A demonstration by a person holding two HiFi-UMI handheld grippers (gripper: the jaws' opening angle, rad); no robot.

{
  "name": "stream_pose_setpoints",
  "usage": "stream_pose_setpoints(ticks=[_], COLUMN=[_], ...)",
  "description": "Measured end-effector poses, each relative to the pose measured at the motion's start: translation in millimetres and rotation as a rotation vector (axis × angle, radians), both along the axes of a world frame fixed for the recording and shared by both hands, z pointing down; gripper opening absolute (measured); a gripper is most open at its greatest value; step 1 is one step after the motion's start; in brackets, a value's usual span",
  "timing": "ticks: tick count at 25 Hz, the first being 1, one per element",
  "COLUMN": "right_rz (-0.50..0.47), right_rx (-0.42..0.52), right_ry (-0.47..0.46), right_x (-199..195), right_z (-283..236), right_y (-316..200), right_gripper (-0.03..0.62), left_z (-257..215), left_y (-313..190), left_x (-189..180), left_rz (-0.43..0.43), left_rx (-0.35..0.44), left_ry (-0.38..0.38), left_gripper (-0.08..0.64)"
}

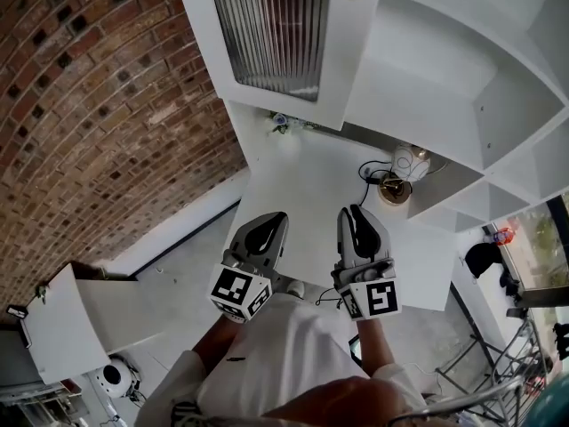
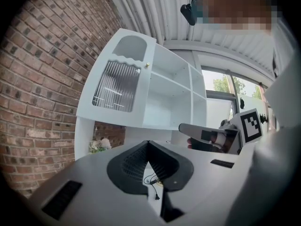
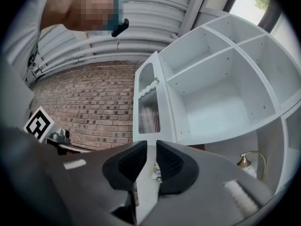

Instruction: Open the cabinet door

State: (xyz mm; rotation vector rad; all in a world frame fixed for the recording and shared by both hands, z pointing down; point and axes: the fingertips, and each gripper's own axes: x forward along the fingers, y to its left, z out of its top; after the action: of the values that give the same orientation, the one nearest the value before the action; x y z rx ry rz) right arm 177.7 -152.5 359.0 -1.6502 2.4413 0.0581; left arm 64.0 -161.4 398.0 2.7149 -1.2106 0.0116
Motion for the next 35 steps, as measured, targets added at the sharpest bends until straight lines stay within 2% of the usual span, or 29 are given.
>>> stream_pose_setpoints(ticks=[4, 11, 22, 28, 35], right_rz=[-0.020, -0.009, -0.001, 0.003, 0.005], right_rx=[0.028, 0.071, 0.113, 0.090, 0.095], right_ry=[0.009, 0.010, 0.032, 0.046, 0.023], right_x=[-3.8, 3.3, 8.1, 7.4, 2.8], right_z=[-9.6, -27.5, -53.7, -53.8, -60.4], right_y=[-7.2, -27.5, -62.2, -89.7, -117.9], right_gripper=[0.112, 0.176, 0.209, 0.235, 0.235], left_z=[-7.9, -14.1, -29.1, -34.6, -40.6], left_y=[-2.3, -13.9, -50.0, -64.6, -82.5], left_x=[2.1, 5.0, 10.0, 16.8, 17.0], left_rz=[0.006, 0.010, 0.014, 0.002, -0.015], left_rx=[0.018, 0.026, 0.016, 0.032, 0.042], left_ry=[-0.012, -0.002, 0.002, -0.008, -0.013], left_gripper=[0.009, 0.009, 0.009, 0.009, 0.009])
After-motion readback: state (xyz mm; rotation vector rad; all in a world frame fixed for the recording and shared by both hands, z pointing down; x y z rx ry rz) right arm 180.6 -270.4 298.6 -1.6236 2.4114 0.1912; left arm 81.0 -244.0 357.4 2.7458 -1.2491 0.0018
